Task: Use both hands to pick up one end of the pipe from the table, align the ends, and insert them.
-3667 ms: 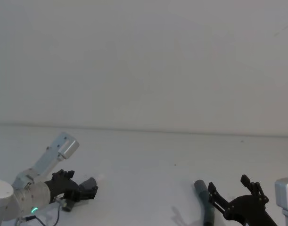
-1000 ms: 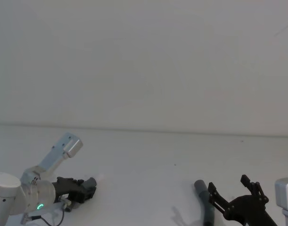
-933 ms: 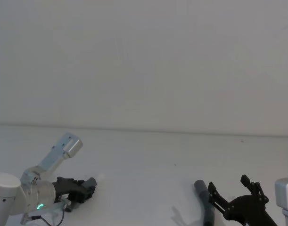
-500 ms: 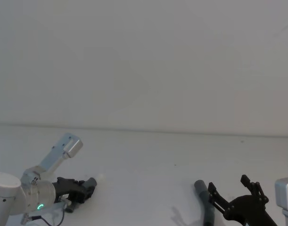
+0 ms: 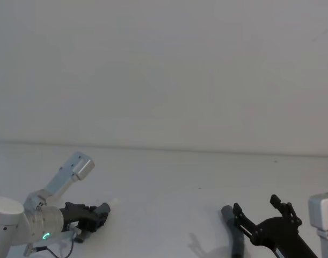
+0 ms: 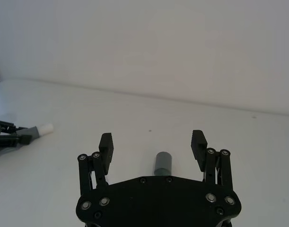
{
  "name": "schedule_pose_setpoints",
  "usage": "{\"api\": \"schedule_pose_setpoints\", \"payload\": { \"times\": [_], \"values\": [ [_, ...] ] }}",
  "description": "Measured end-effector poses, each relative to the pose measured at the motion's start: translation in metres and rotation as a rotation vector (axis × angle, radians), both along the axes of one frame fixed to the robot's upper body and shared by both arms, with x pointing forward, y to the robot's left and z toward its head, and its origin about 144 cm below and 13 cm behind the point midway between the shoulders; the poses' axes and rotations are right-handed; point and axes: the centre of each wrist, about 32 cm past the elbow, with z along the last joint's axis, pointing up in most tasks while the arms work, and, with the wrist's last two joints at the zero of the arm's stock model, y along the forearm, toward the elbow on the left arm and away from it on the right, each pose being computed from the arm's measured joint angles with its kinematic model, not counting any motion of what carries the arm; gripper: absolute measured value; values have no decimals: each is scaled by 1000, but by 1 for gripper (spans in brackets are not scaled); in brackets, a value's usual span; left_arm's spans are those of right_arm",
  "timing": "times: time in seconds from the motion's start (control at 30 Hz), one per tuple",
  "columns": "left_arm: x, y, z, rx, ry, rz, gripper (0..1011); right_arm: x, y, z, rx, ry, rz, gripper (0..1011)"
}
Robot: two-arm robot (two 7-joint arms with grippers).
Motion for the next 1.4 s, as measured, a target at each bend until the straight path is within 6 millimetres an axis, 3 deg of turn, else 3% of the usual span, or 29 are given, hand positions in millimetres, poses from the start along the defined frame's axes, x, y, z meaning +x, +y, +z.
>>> {"api": "schedule_pose_setpoints", "payload": {
  "times": [0.73, 1.4],
  "values": [
    [0, 0, 0, 0, 0, 0, 325, 14, 27, 44, -75, 245, -35, 1004],
    [0, 0, 0, 0, 0, 0, 325, 39, 35, 31, -176, 335, -136, 1003]
  ]
}}
